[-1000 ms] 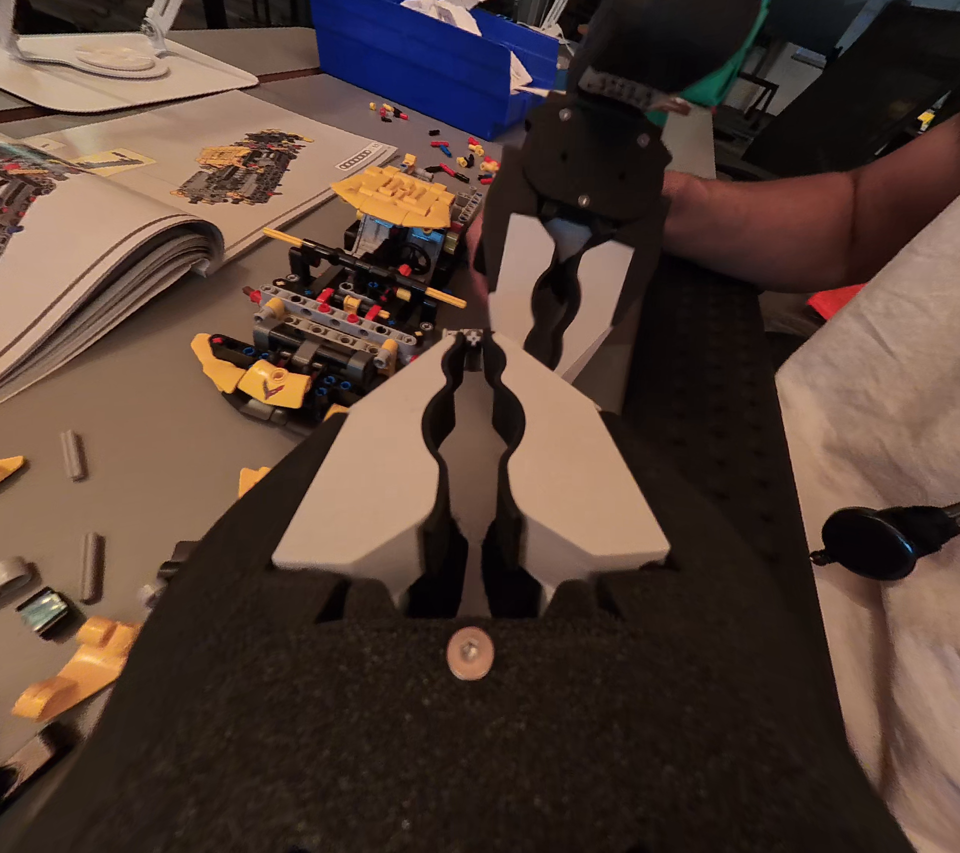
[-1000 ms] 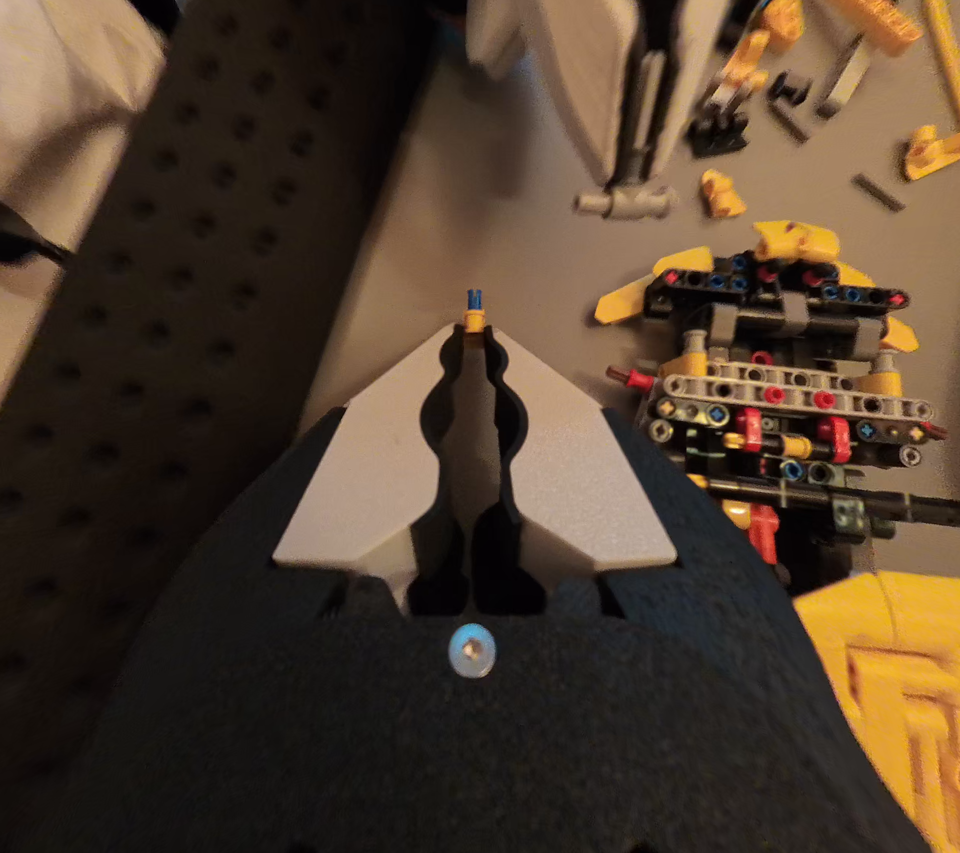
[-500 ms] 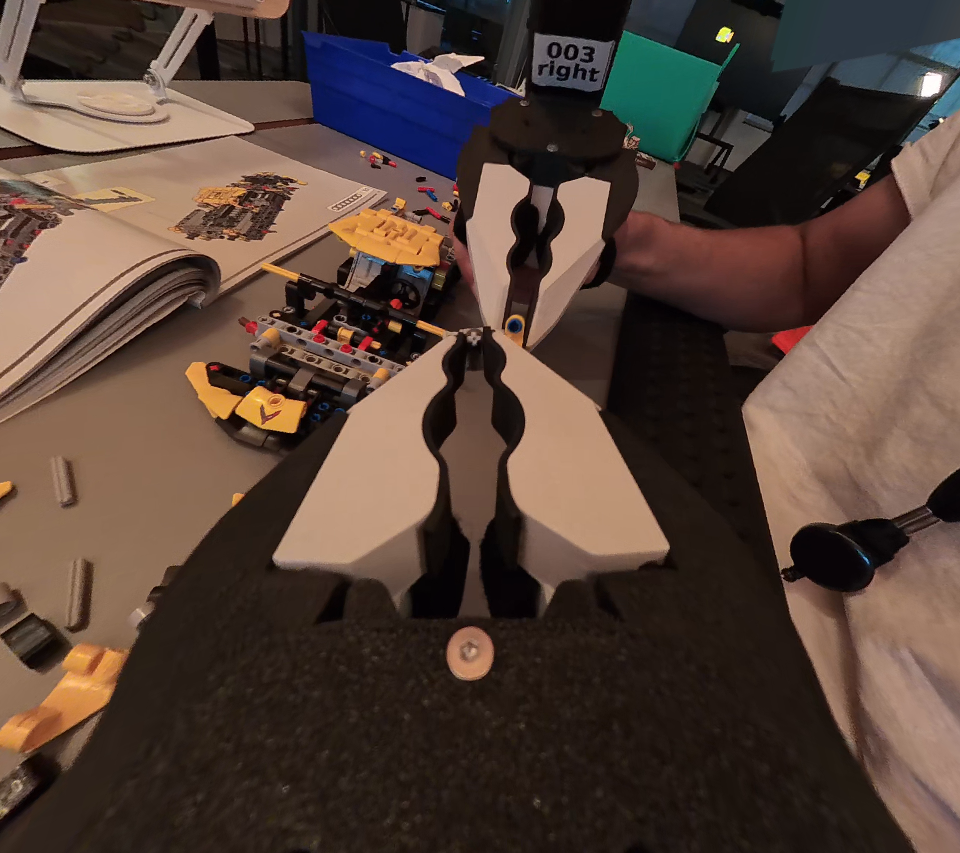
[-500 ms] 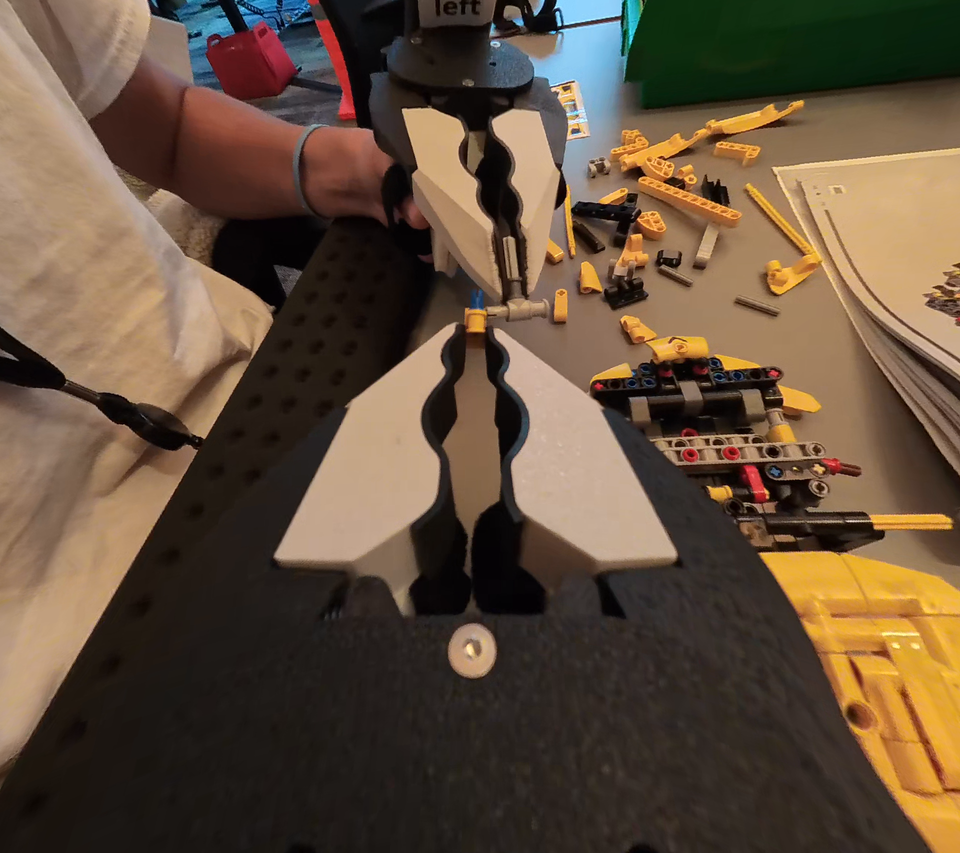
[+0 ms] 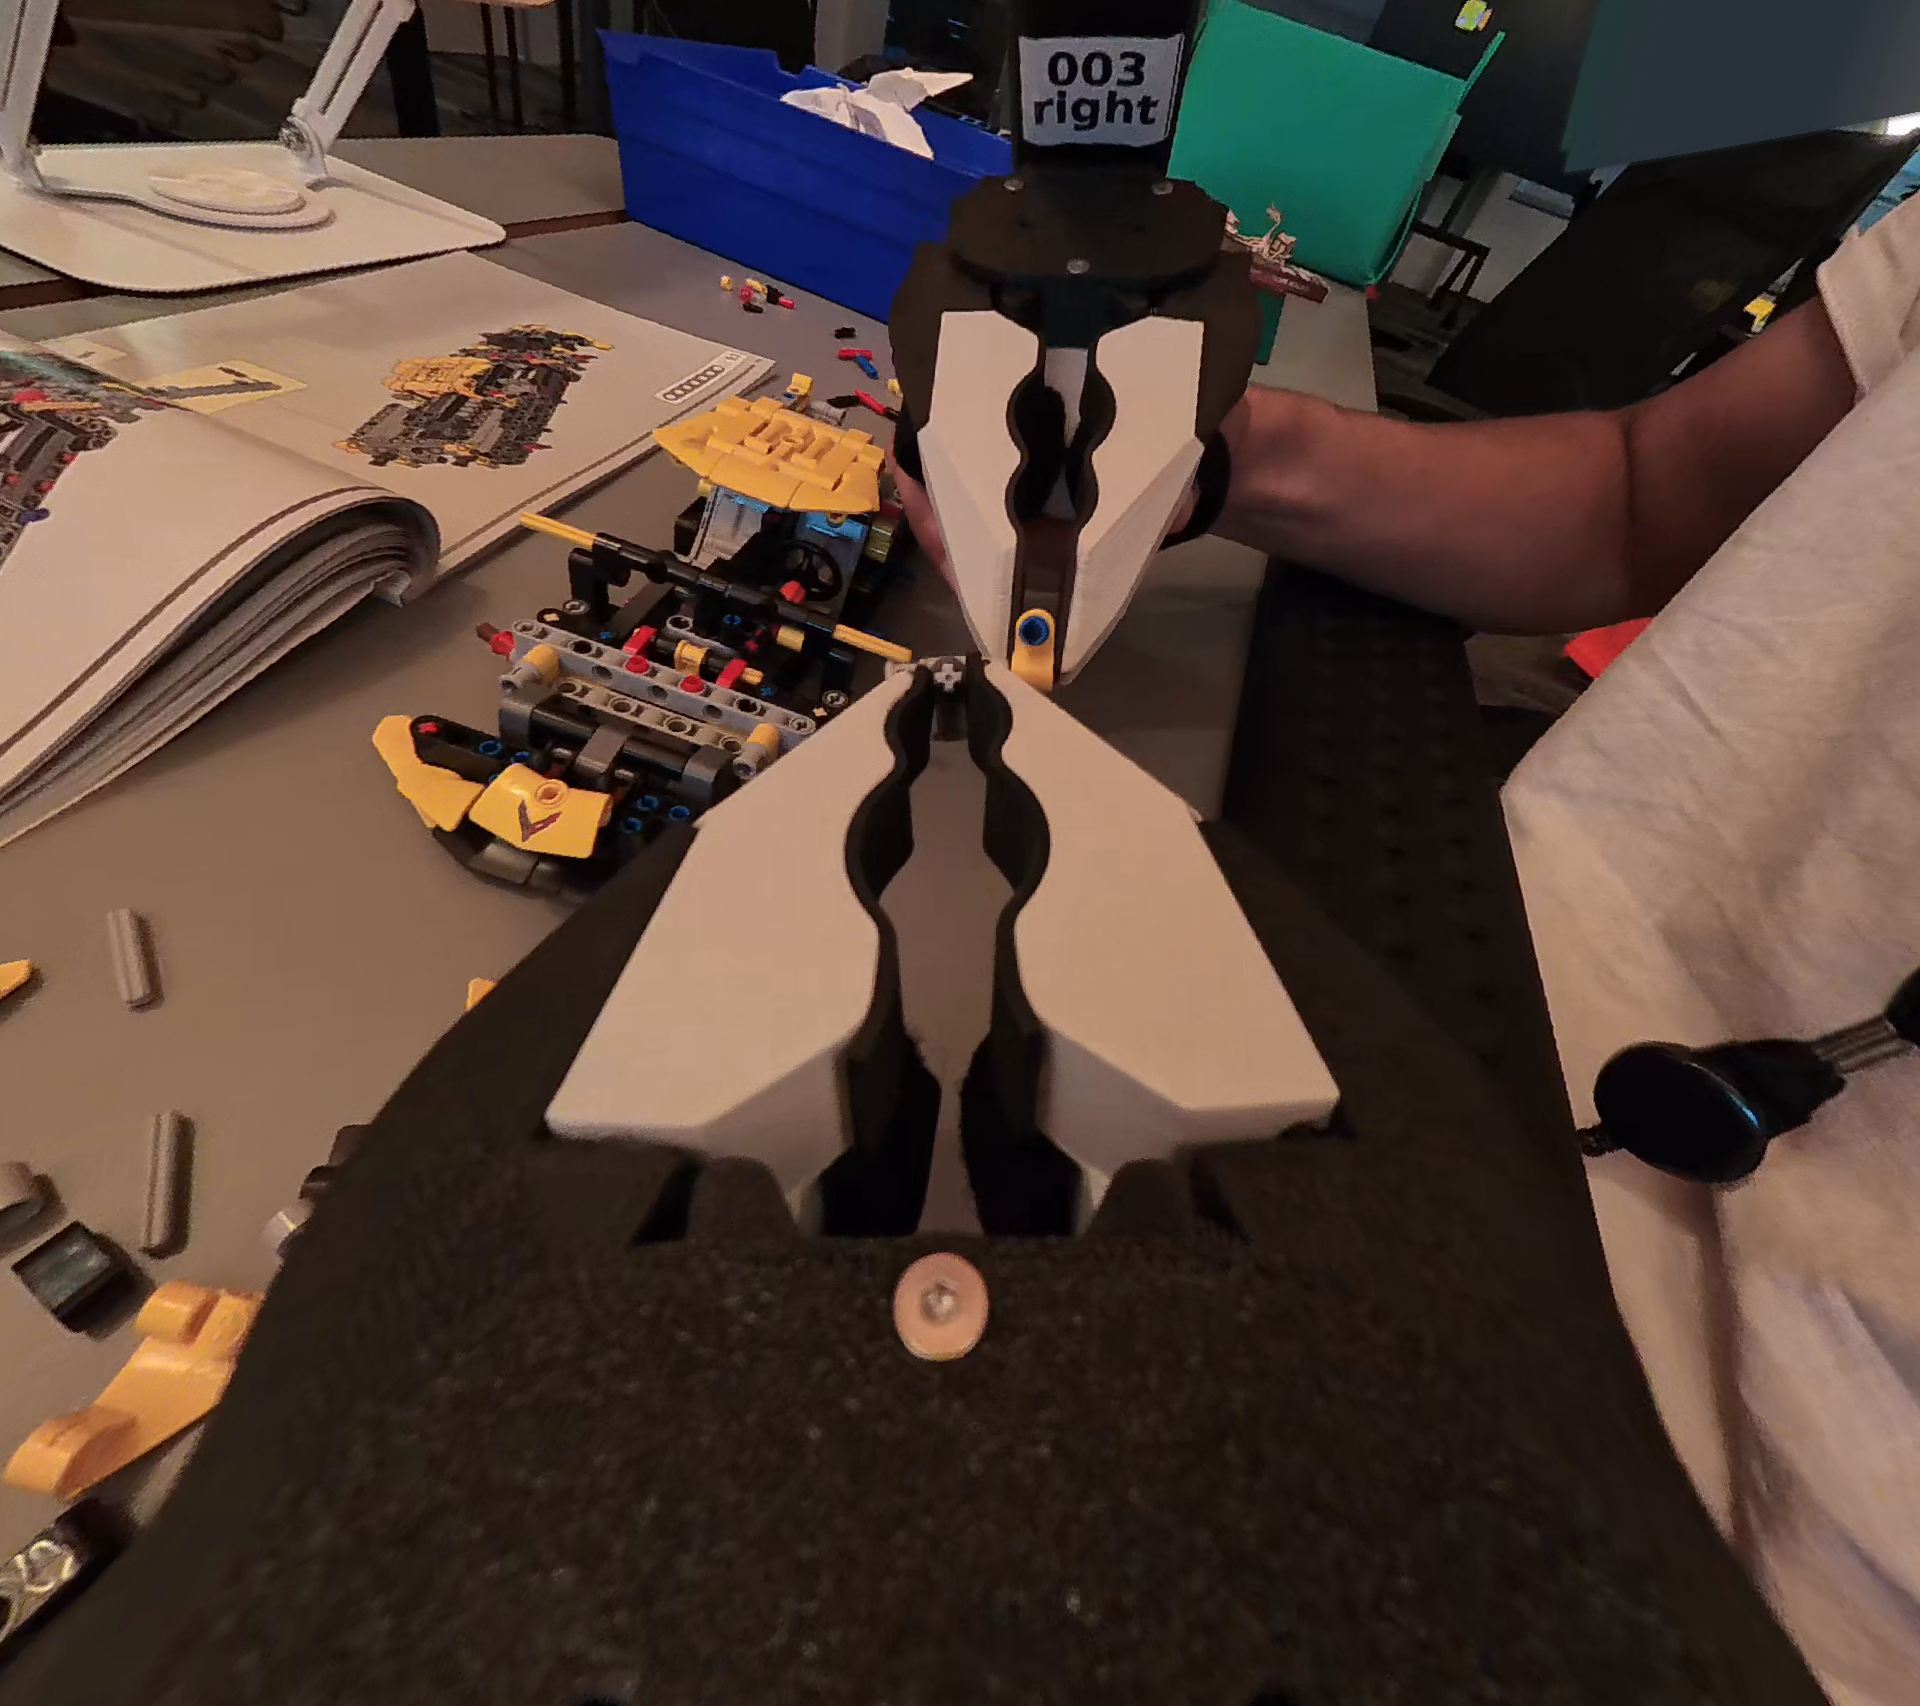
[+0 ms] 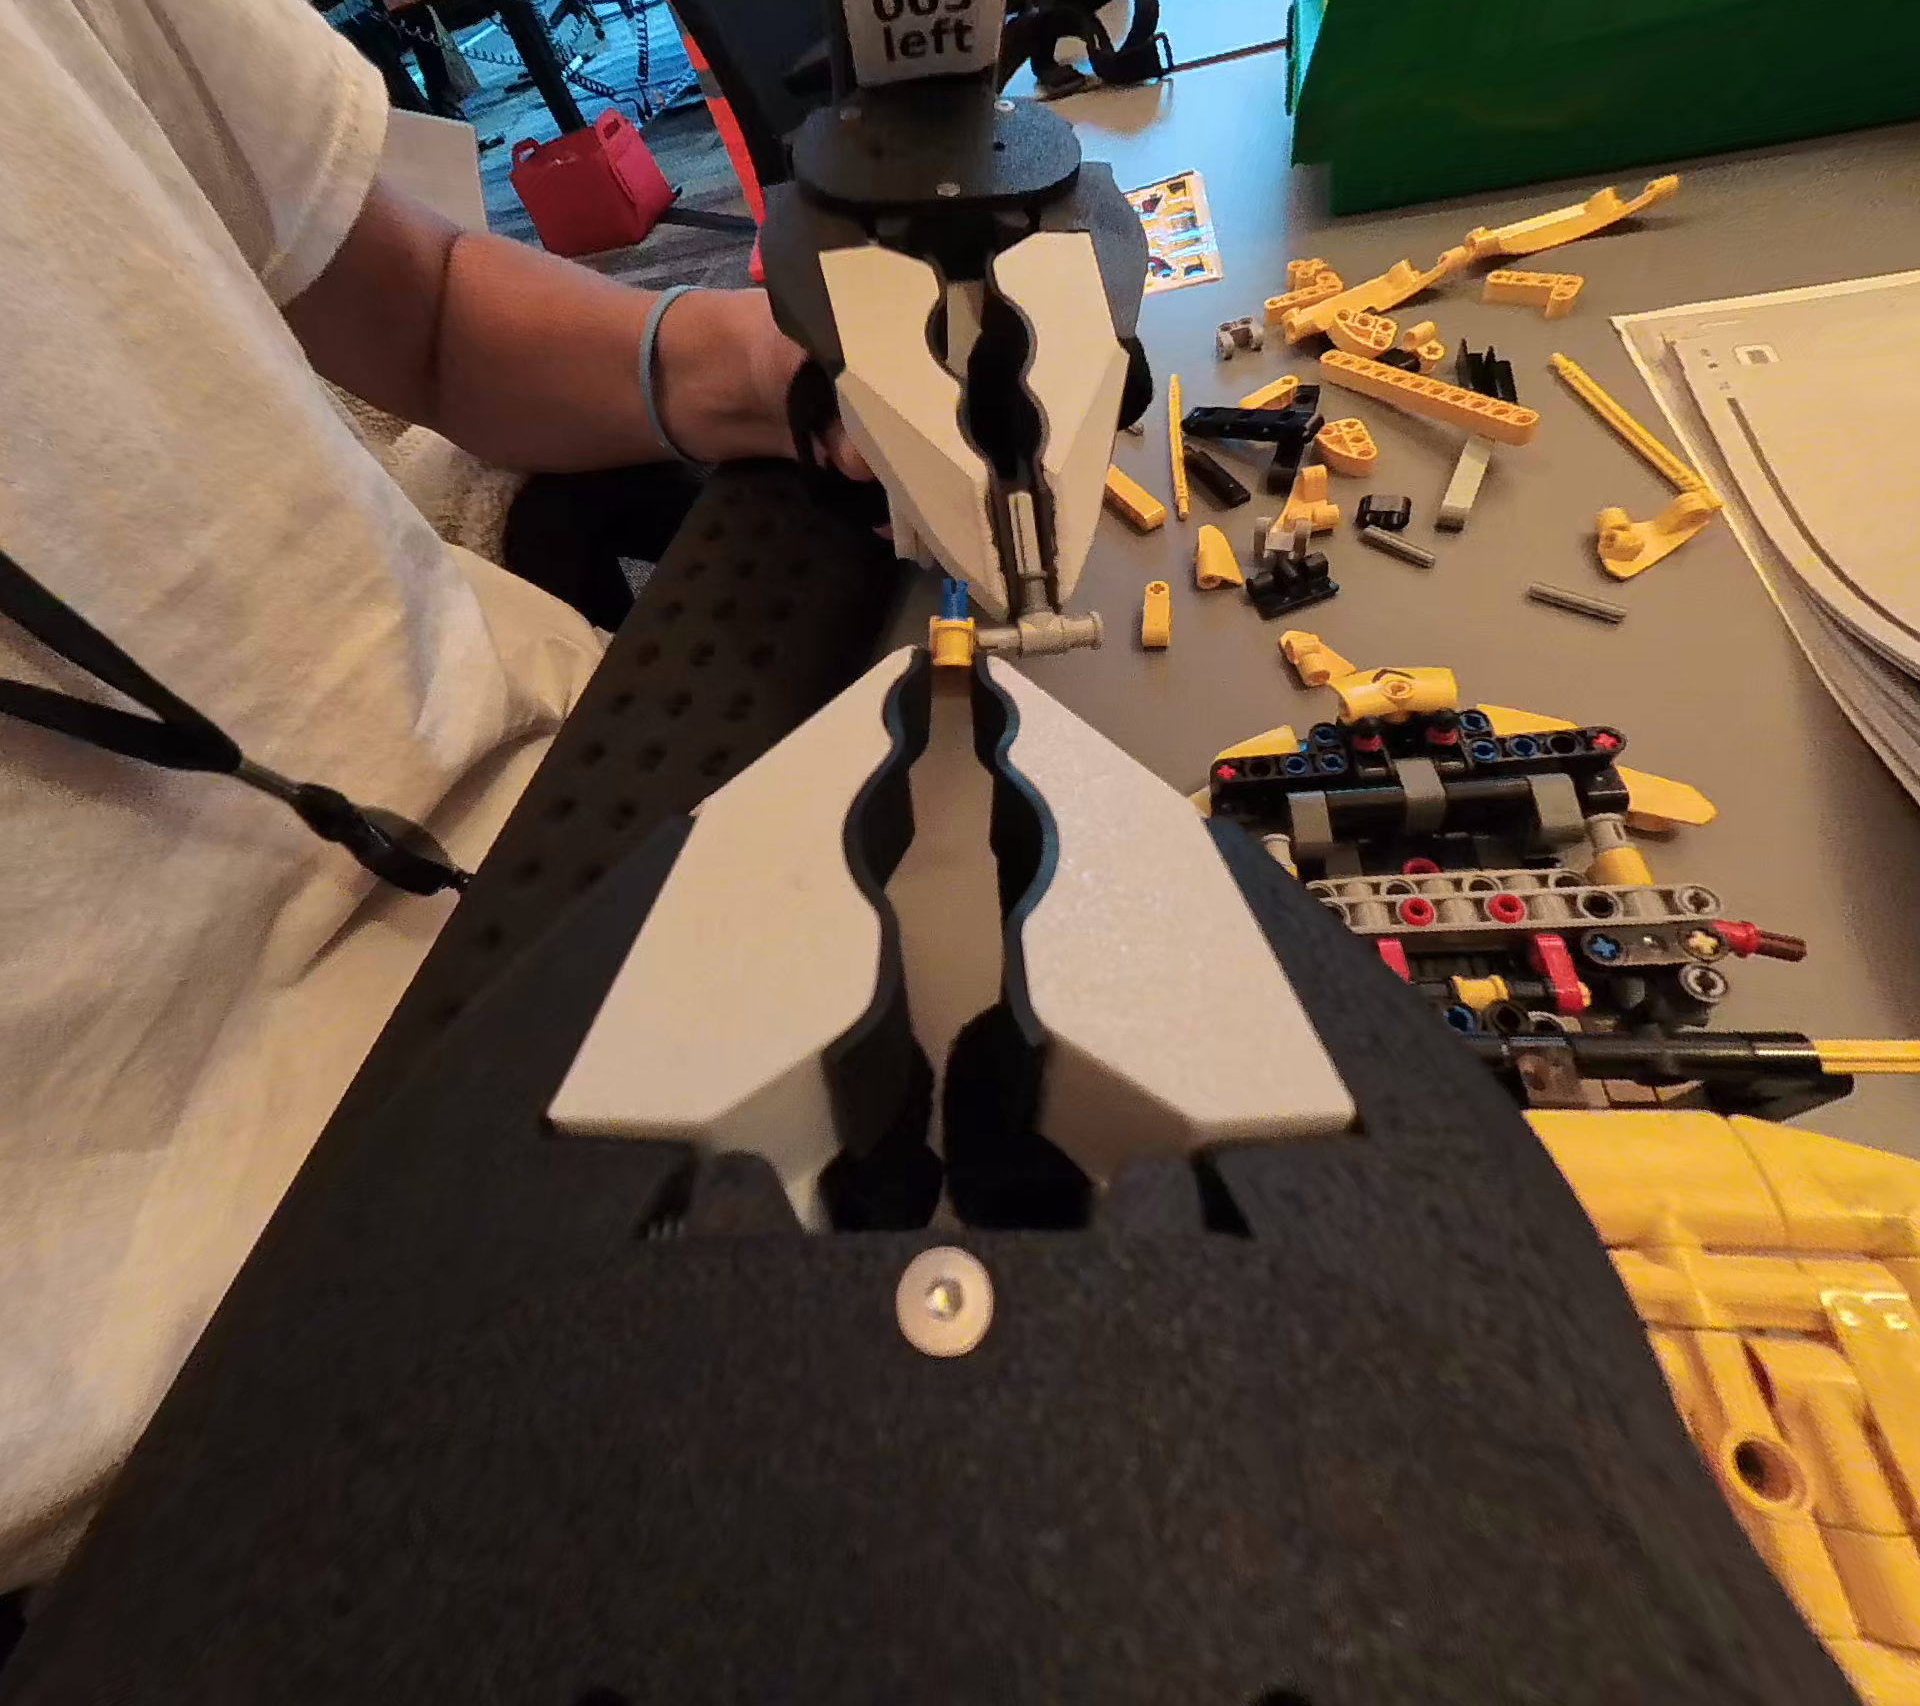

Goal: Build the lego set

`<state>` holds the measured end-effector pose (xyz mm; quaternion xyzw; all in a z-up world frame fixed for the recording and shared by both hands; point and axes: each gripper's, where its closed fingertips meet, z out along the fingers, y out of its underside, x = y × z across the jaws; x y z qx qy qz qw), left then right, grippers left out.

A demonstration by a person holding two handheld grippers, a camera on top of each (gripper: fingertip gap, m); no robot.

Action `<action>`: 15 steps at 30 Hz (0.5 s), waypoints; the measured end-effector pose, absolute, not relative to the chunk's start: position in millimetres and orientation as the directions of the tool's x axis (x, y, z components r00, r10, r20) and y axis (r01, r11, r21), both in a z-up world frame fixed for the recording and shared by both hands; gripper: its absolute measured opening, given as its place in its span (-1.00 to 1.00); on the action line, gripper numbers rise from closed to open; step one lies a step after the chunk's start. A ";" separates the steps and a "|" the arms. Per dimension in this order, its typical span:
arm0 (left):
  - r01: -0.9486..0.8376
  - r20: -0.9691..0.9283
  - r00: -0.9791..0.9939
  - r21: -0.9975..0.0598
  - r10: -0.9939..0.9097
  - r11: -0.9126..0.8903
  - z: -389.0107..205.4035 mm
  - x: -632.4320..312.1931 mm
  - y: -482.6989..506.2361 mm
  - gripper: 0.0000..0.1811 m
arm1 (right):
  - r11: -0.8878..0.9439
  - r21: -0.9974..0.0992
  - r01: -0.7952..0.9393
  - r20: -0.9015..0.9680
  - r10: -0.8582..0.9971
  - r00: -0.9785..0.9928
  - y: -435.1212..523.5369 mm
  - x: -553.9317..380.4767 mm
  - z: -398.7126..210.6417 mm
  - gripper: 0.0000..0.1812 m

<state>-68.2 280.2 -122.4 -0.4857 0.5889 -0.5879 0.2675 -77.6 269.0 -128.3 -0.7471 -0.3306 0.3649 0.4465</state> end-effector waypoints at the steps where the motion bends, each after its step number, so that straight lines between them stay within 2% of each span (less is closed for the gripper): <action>1: -0.265 0.263 -0.385 -0.950 -0.885 -0.167 -123.4 -68.2 280.3 -0.93 | -0.387 -0.905 0.176 -0.248 0.817 0.521 269.8 -77.1 -130.2 -0.92; 8: -0.273 0.293 -0.413 -0.943 -0.862 -0.190 -121.7 -70.8 277.5 -0.93 | -0.375 -0.908 0.186 -0.237 0.826 0.512 267.8 -78.4 -128.7 -0.92; 15: -0.268 0.302 -0.531 -0.946 -0.792 -0.181 -114.7 -81.1 259.8 -0.94 | -0.353 -0.913 0.205 -0.250 0.880 0.403 251.6 -88.8 -122.0 -0.92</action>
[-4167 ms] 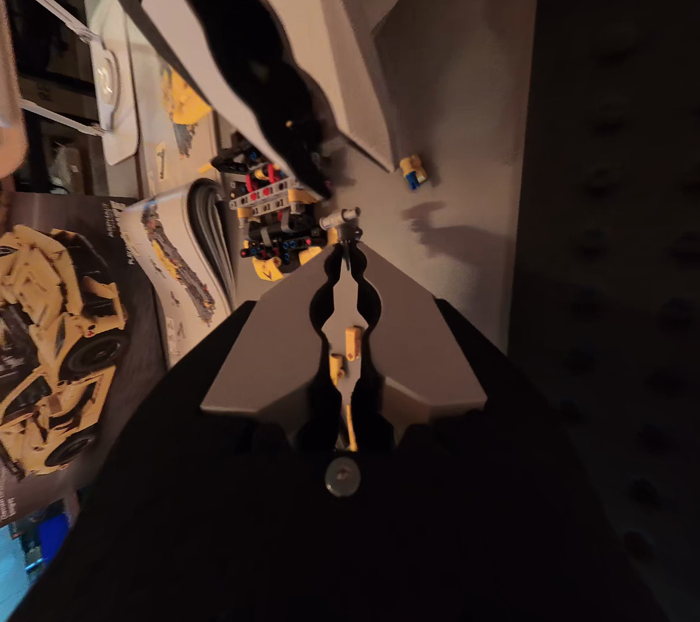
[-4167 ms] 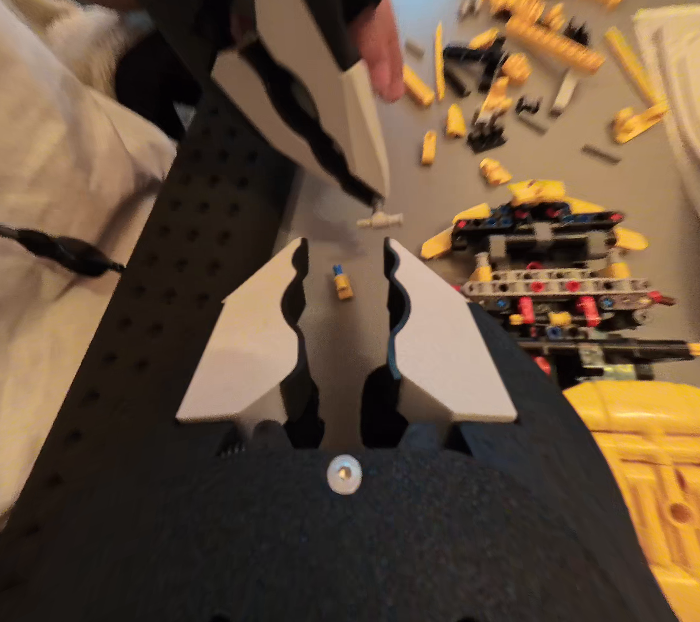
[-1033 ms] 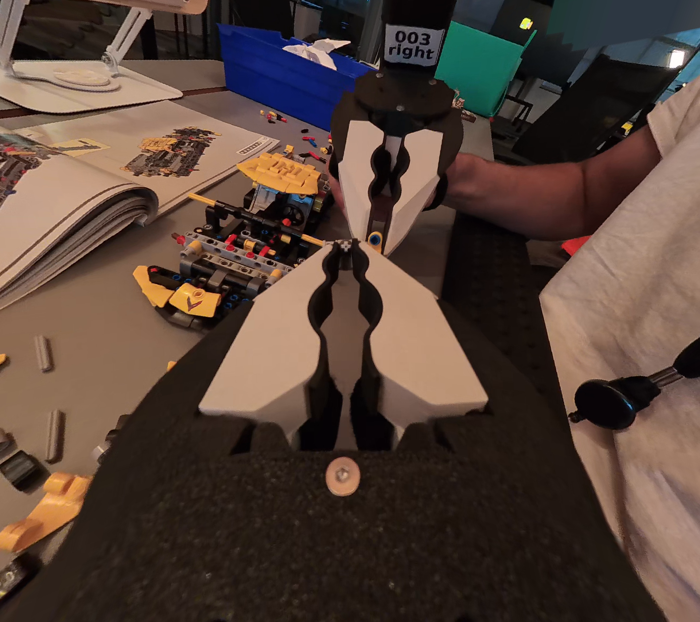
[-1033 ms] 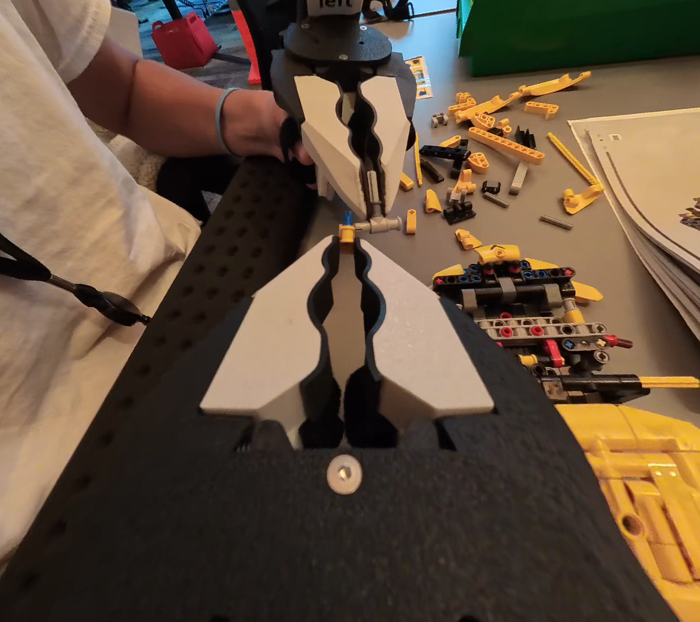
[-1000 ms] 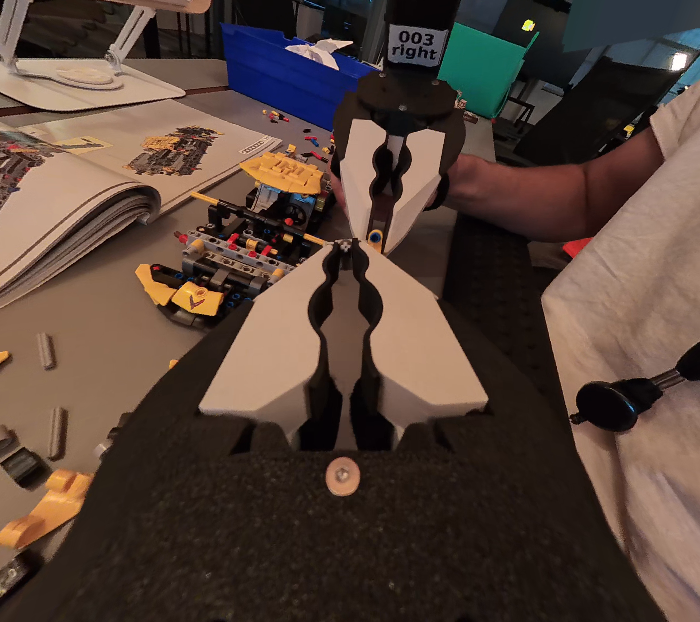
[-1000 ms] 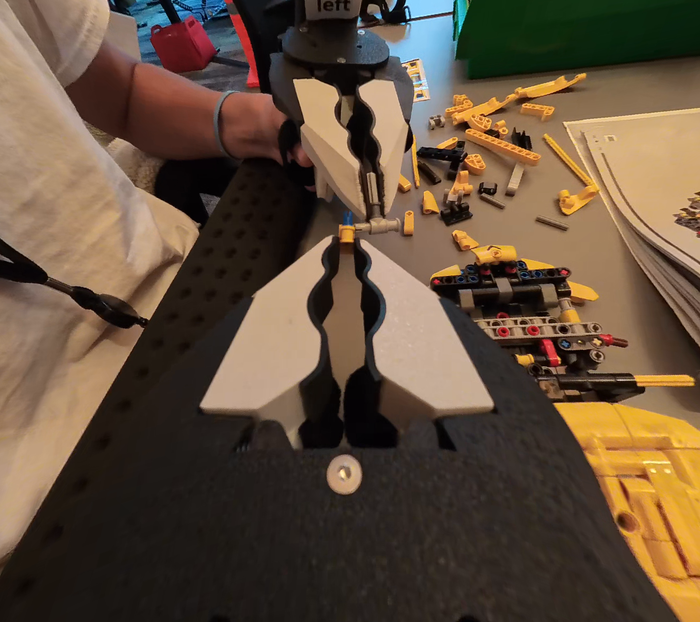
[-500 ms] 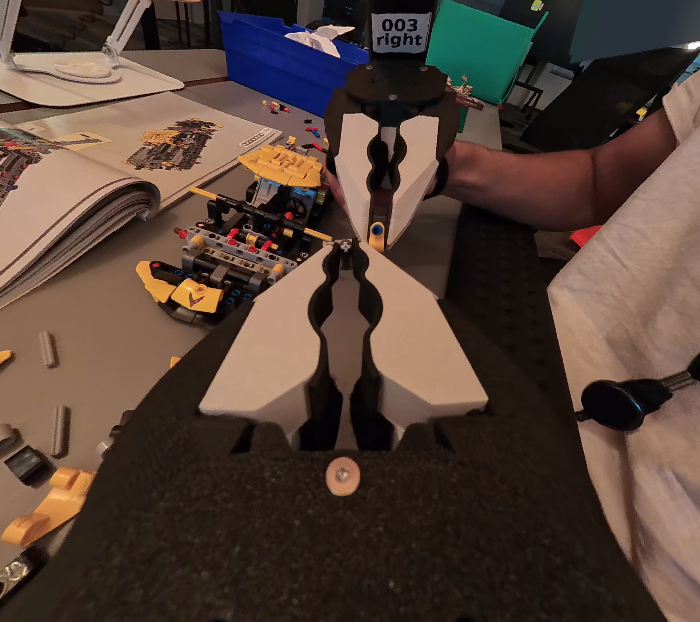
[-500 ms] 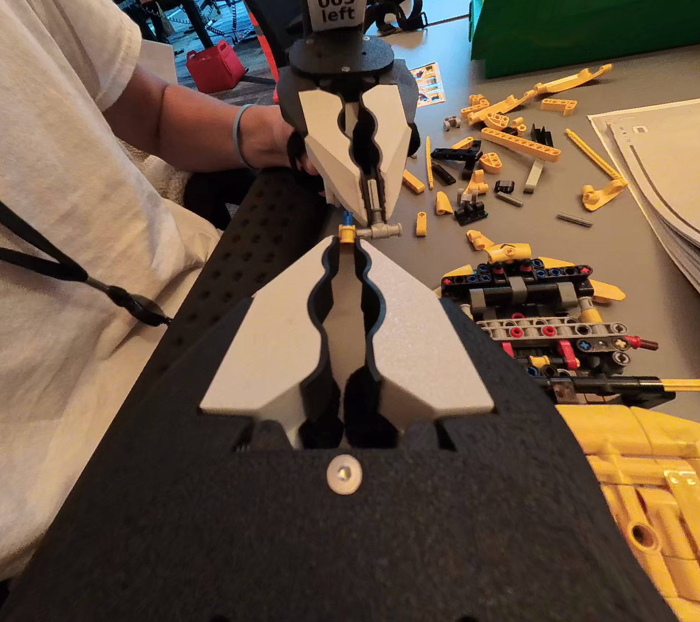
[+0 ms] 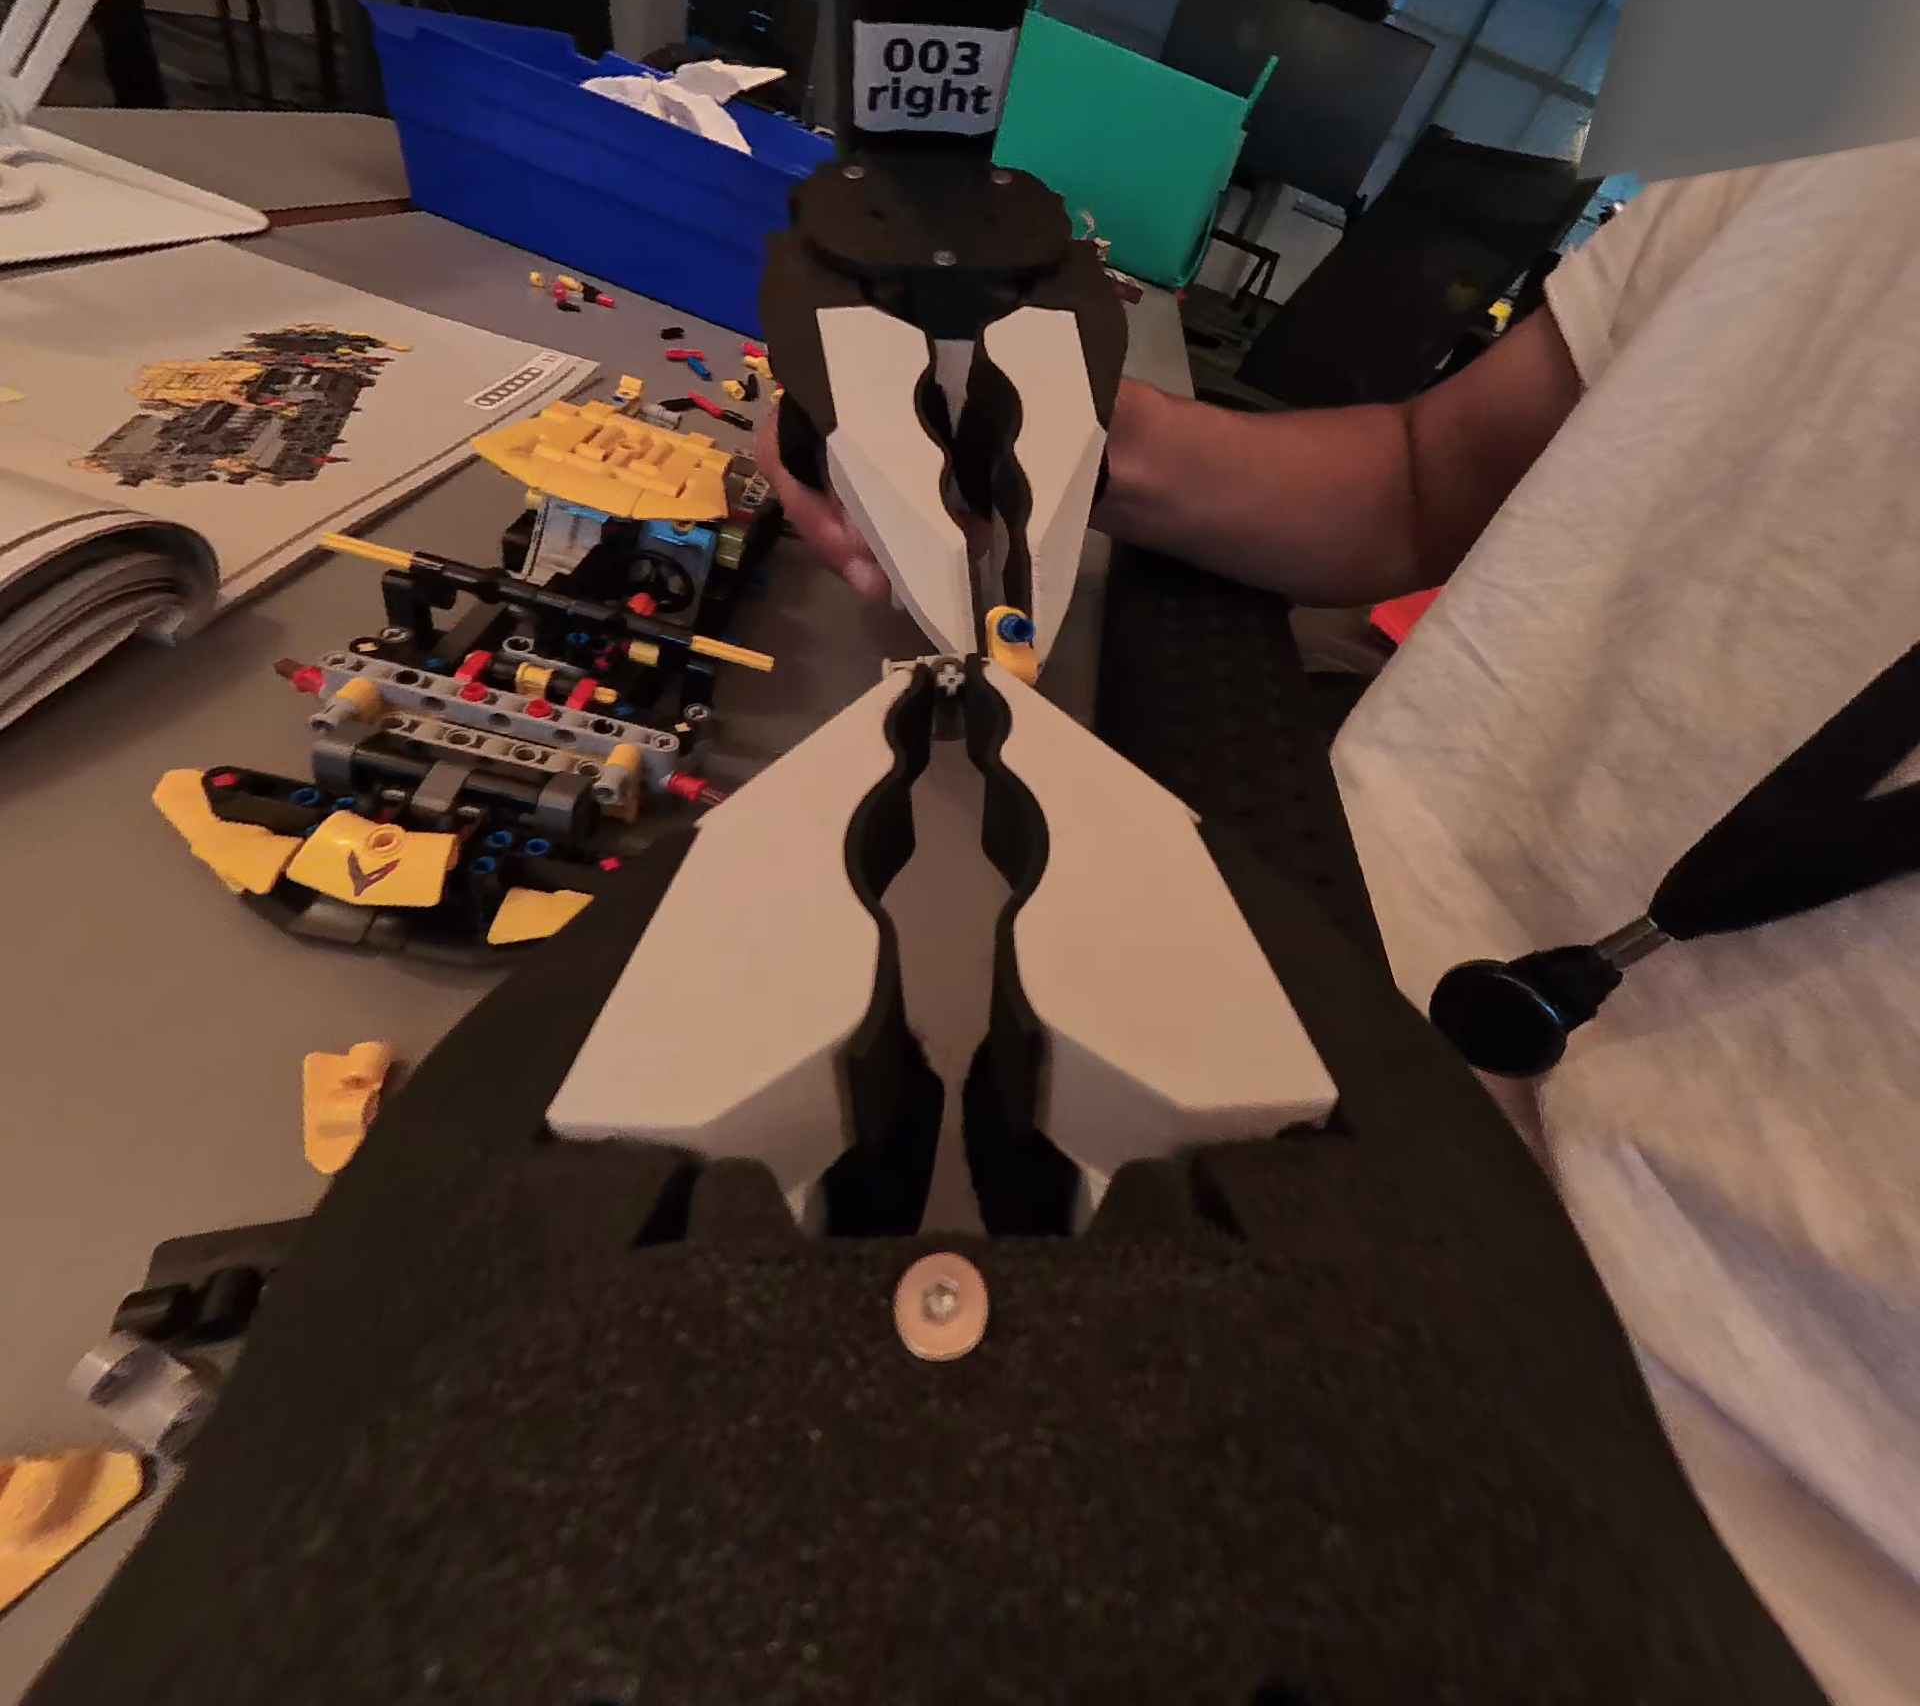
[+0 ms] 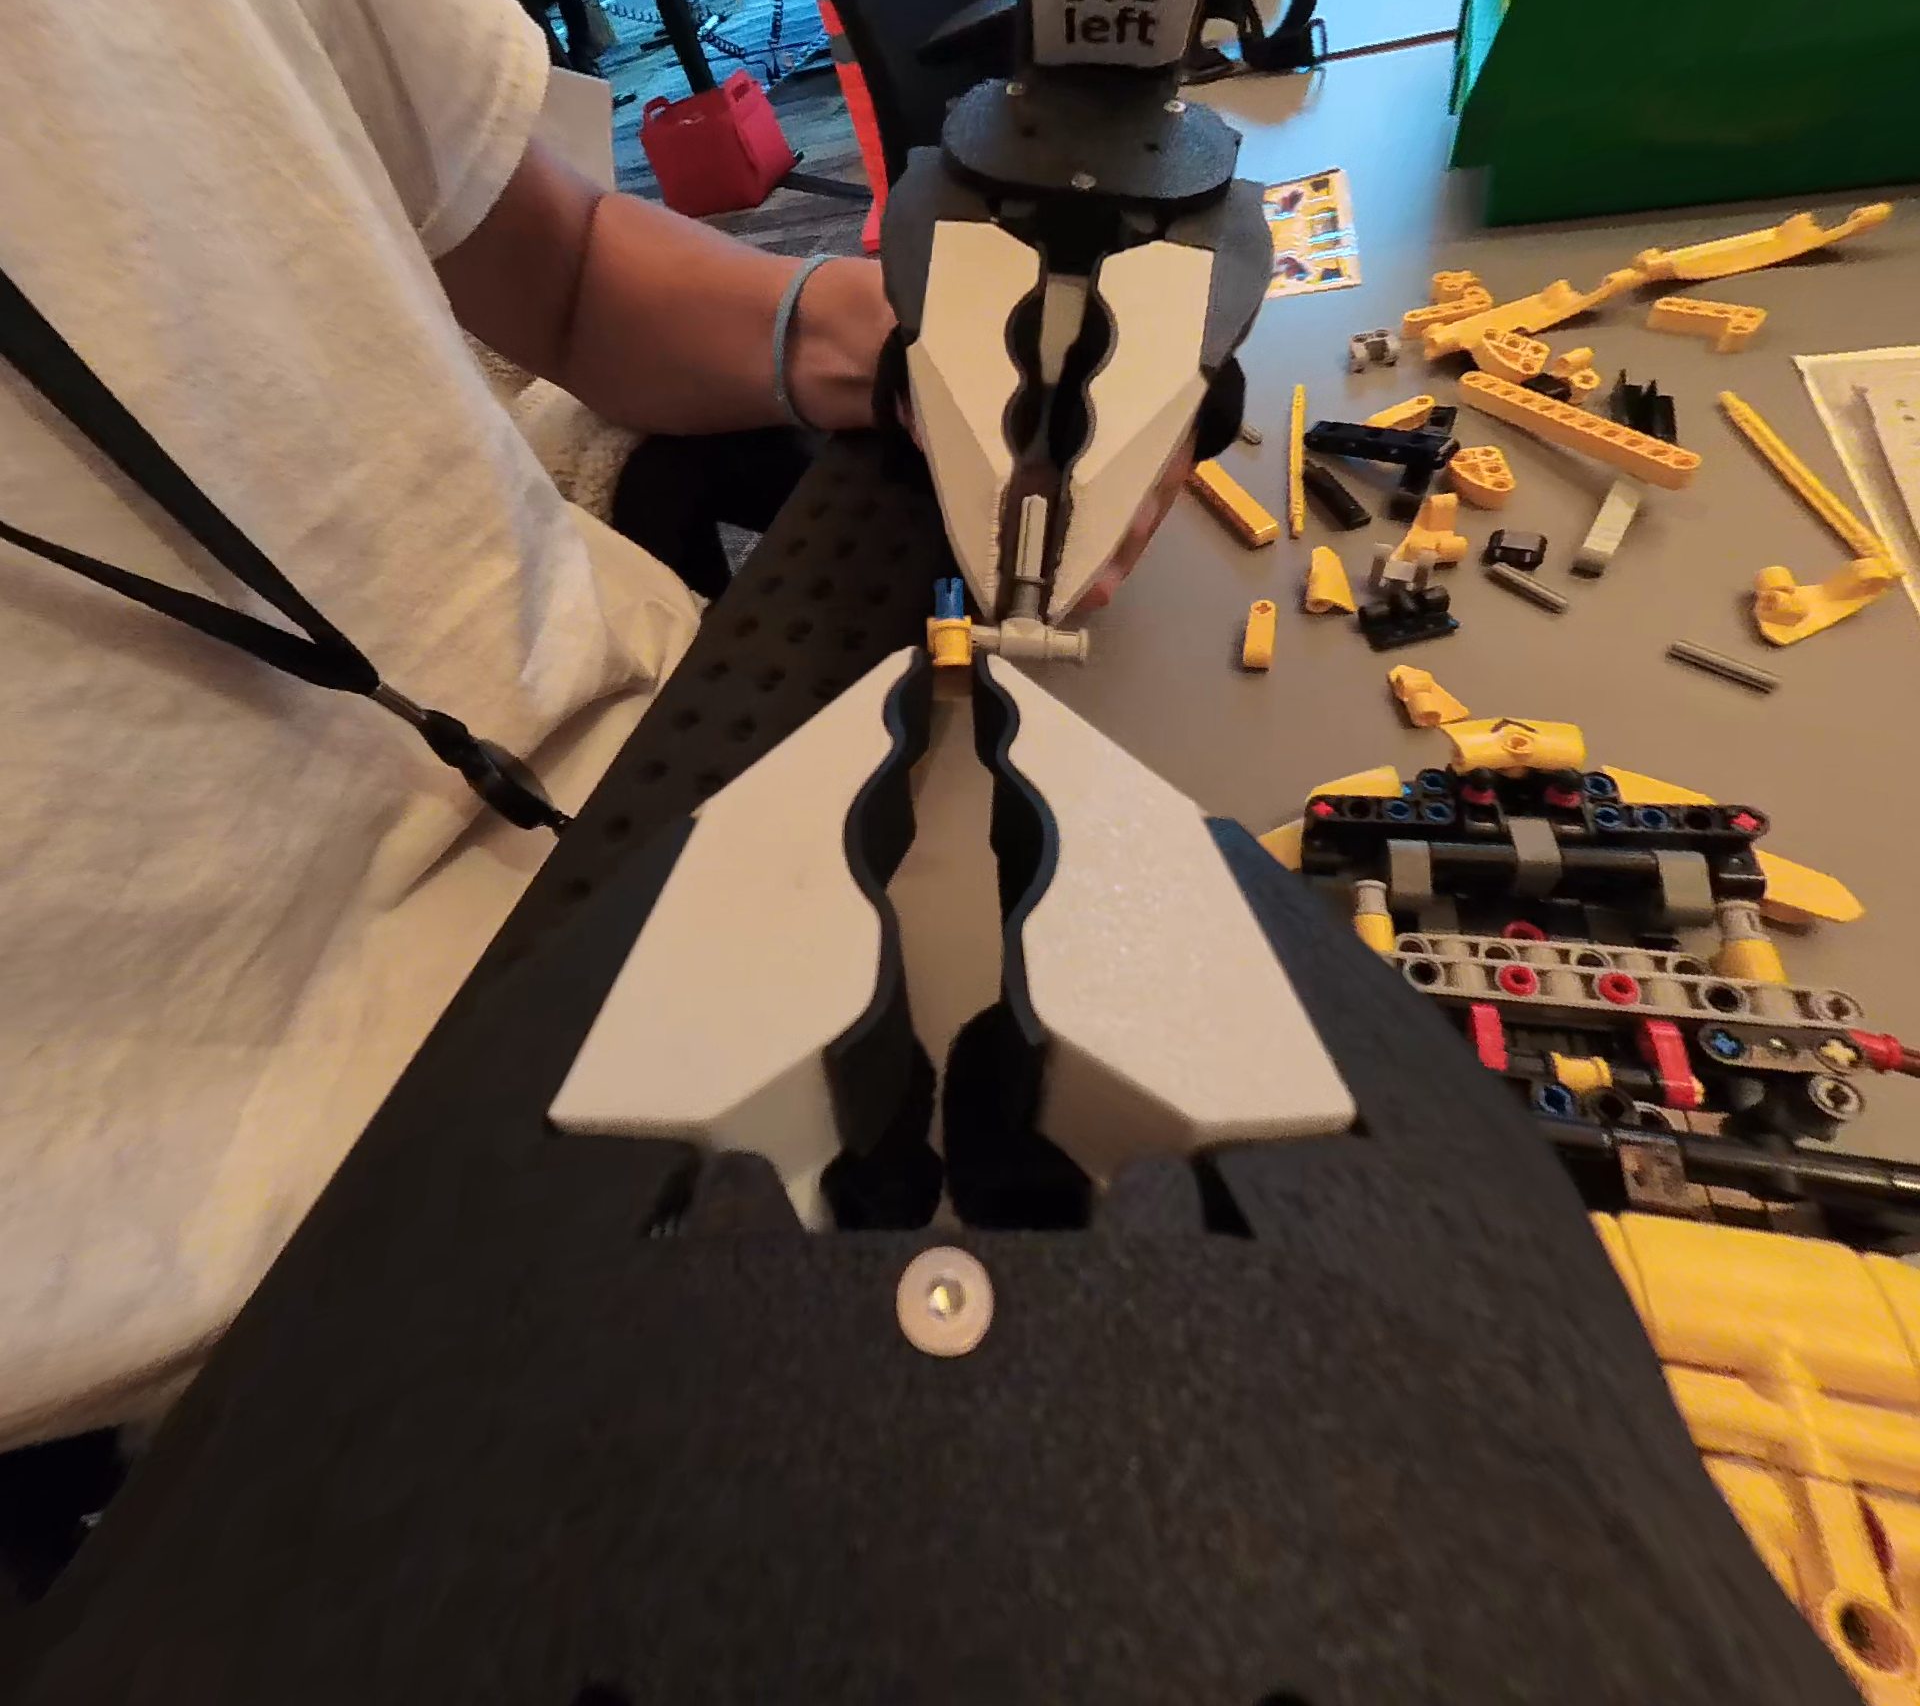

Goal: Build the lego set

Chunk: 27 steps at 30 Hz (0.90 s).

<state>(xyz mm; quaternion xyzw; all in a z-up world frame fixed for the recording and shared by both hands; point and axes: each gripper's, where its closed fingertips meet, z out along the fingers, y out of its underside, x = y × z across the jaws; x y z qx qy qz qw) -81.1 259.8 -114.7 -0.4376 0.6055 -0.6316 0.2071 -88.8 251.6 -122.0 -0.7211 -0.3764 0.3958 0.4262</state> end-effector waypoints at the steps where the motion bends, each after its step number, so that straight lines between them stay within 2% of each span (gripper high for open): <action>1: -0.266 0.300 -0.531 -0.947 -0.793 -0.180 -114.4 -81.3 259.7 -0.94 | -0.346 -0.915 0.207 -0.241 0.881 0.407 251.6 -89.0 -121.9 -0.93; 7: -0.261 0.242 -0.464 -0.956 -0.852 -0.130 -119.9 -75.4 266.5 -0.94 | -0.326 -0.913 0.246 -0.161 0.842 0.515 262.1 -80.6 -128.8 -0.92; 10: -0.271 0.280 -0.470 -0.948 -0.837 -0.165 -119.1 -75.6 266.2 -0.94 | -0.297 -0.918 0.262 -0.124 0.843 0.523 262.4 -80.4 -128.2 -0.93; 16: -0.269 0.276 -0.454 -0.949 -0.847 -0.165 -119.9 -73.4 268.3 -0.94 | -0.358 -0.911 0.204 -0.201 0.820 0.536 265.4 -76.9 -129.2 -0.91; 18: -0.261 0.257 -0.446 -0.953 -0.857 -0.150 -120.1 -72.7 269.0 -0.94 | -0.381 -0.897 0.226 -0.202 0.806 0.557 266.4 -73.1 -134.8 -0.58; 19: -0.257 0.247 -0.443 -0.956 -0.862 -0.142 -120.3 -72.5 269.5 -0.94 | -0.375 -0.900 0.221 -0.195 0.802 0.565 267.5 -72.4 -134.1 -0.52; 21: -0.250 0.236 -0.459 -0.960 -0.857 -0.131 -119.0 -73.2 265.8 -0.93 | -0.342 -0.919 0.196 -0.176 0.801 0.572 270.8 -72.9 -127.8 -0.55; 27: -0.252 0.222 -0.480 -0.962 -0.849 -0.109 -120.0 -74.2 259.8 -0.93 | -0.320 -0.911 0.260 -0.137 0.829 0.542 267.7 -81.2 -132.5 -0.72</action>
